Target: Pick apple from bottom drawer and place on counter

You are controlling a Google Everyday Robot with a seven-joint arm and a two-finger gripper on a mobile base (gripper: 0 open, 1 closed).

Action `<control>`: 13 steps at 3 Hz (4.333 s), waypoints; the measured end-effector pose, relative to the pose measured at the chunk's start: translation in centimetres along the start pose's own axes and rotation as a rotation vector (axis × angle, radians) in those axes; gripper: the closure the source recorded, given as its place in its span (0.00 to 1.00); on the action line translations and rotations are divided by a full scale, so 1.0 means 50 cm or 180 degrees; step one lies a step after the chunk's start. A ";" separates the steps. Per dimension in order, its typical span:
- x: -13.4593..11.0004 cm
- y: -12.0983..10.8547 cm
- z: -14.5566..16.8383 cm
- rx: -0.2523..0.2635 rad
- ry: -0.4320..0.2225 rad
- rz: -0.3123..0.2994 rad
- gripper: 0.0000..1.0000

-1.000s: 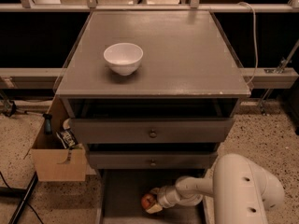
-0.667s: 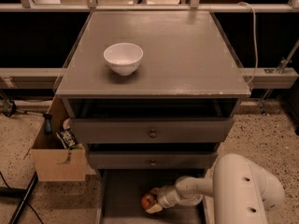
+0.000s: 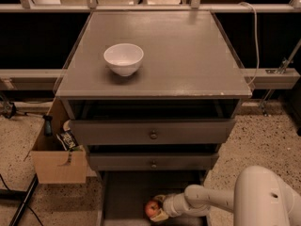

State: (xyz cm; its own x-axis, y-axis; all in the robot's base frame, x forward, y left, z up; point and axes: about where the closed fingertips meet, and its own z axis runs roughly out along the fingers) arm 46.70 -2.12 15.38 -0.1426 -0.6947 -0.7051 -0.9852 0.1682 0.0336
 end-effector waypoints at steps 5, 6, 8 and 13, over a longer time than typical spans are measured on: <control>-0.102 0.167 -0.540 0.0635 -0.0305 -0.0340 1.00; -0.148 0.169 -0.627 0.0826 -0.0269 -0.0382 1.00; -0.147 0.167 -0.626 0.0823 -0.0259 -0.0393 1.00; -0.655 0.028 -1.088 0.1742 -0.0470 -0.1235 1.00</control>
Offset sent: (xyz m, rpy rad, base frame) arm -0.0688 -0.0908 0.1342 0.1009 -0.1681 0.0254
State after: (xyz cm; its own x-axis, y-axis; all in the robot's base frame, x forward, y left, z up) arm 44.82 -17.19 77.07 0.2636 -0.6799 -0.6843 -0.7669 0.2825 -0.5762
